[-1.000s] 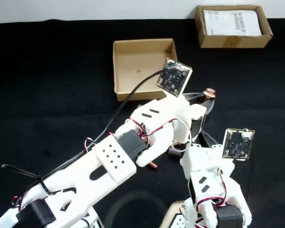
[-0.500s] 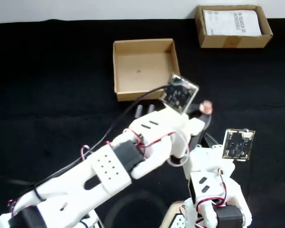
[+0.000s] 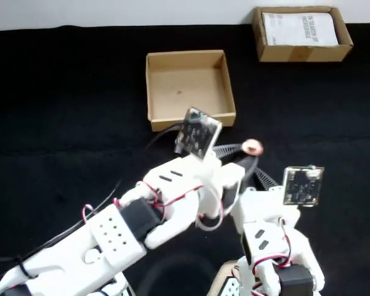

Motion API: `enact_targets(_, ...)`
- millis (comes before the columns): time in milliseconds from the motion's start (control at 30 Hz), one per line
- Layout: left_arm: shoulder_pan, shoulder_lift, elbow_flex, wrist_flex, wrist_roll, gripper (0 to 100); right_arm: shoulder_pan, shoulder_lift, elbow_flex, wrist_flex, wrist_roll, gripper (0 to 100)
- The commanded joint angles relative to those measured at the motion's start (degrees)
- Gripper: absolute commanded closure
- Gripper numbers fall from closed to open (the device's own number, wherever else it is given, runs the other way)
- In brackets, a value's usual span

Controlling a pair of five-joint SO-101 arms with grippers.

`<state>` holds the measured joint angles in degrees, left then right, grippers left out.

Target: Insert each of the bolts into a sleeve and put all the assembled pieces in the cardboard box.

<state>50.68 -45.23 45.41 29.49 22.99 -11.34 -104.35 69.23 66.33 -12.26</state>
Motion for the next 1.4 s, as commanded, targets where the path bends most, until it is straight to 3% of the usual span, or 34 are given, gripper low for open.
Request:
enact_targets(0, 2.95, -3.65, -0.13, 5.19, -0.18, 74, -0.04, 0.04, -0.4, -1.27, -0.26, 99.1)
enact_targets(100, 4.09, -5.49, -0.13, 10.64, -0.18, 66, -0.04, 0.04, -0.4, -1.27, -0.26, 99.1)
enact_targets(267, 3.82, -10.68, -0.22, 19.16, -2.11, 67, -0.04, 0.04, -0.4, -1.27, -0.26, 99.1)
enact_targets(500, 0.48, -31.08, -0.13, 26.99, -13.19, 85, 3.74, 1.01, -4.62, -1.54, -0.53, 99.1)
enact_targets(633, -8.04, -40.31, 0.31, 27.69, -20.48, 100, 3.91, 10.68, -14.64, -1.27, -0.7, 99.1)
enact_targets(1000, -40.57, -46.2, 6.29, 27.34, -22.77, 99, -0.22, 48.04, -48.57, -1.19, -4.57, 99.1)
enact_targets(1167, -56.57, -49.63, 17.71, 22.33, -22.59, 99, -6.2, 63.52, -60.53, 4.26, 8.97, 99.1)
enact_targets(1367, -66.33, -54.9, 35.38, 9.32, -21.01, 99, -8.84, 81.01, -78.02, 12.09, 13.27, 98.7)
